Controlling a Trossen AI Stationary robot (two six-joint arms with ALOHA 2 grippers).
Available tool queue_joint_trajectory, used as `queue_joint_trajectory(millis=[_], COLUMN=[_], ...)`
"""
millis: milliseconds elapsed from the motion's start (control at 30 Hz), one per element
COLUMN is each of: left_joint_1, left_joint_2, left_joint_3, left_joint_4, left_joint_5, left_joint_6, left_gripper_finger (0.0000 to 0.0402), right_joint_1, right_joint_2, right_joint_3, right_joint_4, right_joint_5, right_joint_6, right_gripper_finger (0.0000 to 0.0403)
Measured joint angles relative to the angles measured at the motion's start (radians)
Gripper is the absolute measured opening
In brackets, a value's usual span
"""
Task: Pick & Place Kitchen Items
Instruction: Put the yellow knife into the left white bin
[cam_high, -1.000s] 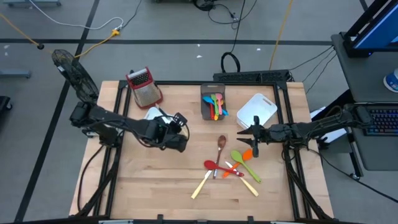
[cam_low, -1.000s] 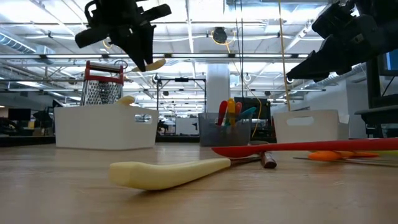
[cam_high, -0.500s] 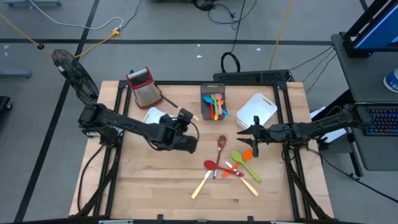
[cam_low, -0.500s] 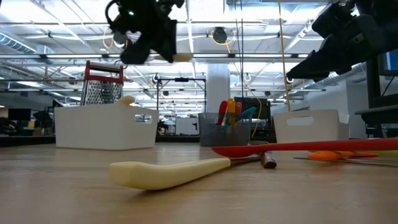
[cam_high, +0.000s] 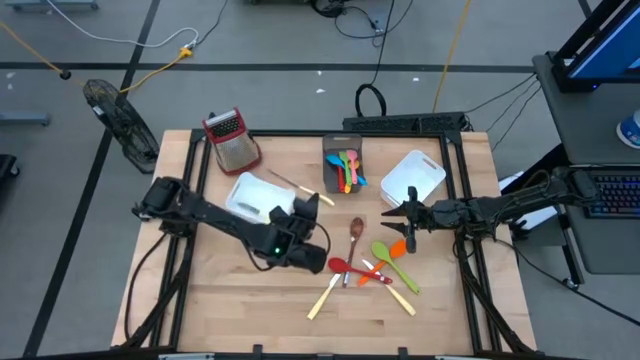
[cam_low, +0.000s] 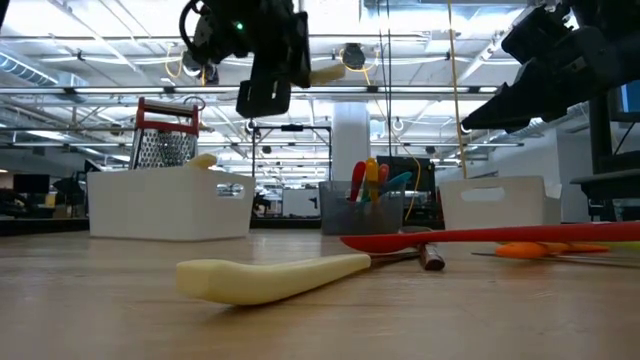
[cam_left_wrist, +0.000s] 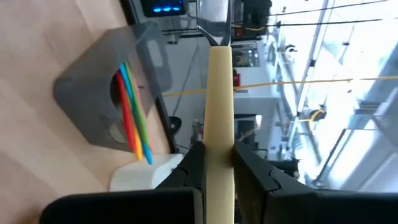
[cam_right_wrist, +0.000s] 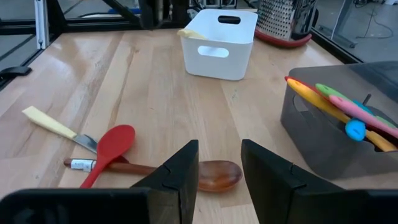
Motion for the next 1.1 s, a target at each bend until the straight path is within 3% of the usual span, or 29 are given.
queue_joint_trajectory(millis=[367,433,633,867,1000,1100], left_joint_1=[-0.026,-0.029,-0.032,-0.06,-0.101,-0.131], left_joint_2=[-0.001,-0.001,-0.001,-0.002,-0.002,-0.002], left_joint_3=[0.0,0.0,0.0,0.0,0.0,0.0], left_joint_4=[0.103,0.152,0.371,0.445,0.443,0.448], left_joint_5=[-0.145,-0.198,-0.205,-0.152,-0.058,0.015], left_joint_6=[0.007,0.043,0.256,0.379,0.423,0.521], left_gripper_finger=[0.004,0.004,0.0041,0.0041,0.0041,0.0041], right_joint_1=[0.0,0.0,0.0,0.0,0.0,0.0], right_joint_2=[0.0,0.0,0.0,0.0,0.0,0.0], right_joint_3=[0.0,0.0,0.0,0.0,0.0,0.0], right_joint_4=[0.0,-0.001,0.0,0.0,0.001,0.01], right_joint_5=[0.0,0.0,0.0,0.0,-0.003,-0.083], right_joint_6=[0.002,0.003,-0.003,-0.025,-0.04,-0.047], right_gripper_finger=[0.0114,0.0114,0.0114,0.0114,0.0114,0.0114])
